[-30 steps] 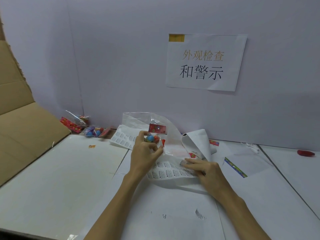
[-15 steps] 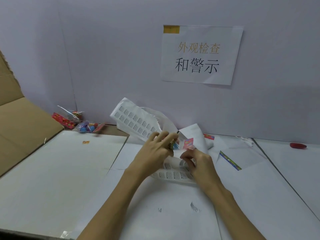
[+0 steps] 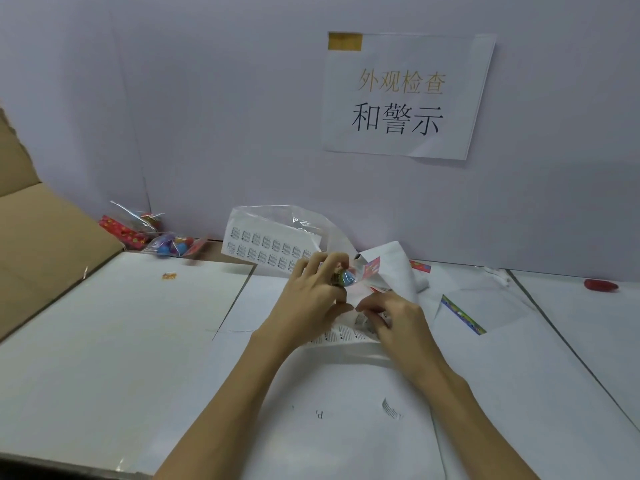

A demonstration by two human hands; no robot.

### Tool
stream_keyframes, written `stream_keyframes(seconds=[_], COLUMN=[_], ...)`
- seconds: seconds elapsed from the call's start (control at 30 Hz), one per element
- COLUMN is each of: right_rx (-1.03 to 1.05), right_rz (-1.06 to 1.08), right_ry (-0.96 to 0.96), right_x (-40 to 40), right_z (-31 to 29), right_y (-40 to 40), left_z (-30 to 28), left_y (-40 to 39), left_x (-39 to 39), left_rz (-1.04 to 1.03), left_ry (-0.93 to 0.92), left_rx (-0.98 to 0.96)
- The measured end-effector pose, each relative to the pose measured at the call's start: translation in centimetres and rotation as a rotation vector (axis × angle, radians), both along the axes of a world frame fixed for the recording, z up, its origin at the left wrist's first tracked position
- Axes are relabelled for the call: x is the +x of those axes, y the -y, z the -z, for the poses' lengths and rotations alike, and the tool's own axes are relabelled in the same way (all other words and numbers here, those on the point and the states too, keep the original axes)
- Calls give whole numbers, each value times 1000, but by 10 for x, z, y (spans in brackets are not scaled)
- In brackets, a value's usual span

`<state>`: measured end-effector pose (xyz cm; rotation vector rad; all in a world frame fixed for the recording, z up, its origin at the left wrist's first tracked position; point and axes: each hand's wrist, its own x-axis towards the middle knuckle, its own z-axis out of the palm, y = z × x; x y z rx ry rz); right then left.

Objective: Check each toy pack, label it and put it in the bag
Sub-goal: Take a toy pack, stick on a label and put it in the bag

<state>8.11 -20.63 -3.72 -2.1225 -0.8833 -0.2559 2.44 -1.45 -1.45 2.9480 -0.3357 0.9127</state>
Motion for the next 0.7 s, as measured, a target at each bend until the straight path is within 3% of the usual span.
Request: stream_keyframes(seconds=[0.37,0.7], right_rx=[16,-49], right_rz=[-85,-109], right_ry=[-33,75], right_x=[5,5], right_z=[-3,-1], right_y=[16,13], left_z=[4,2], left_y=[-4,-5], left_x=[3,2], left_rz=[-36,-14], left_ry=[-19,-10], left_rx=[-42,-112])
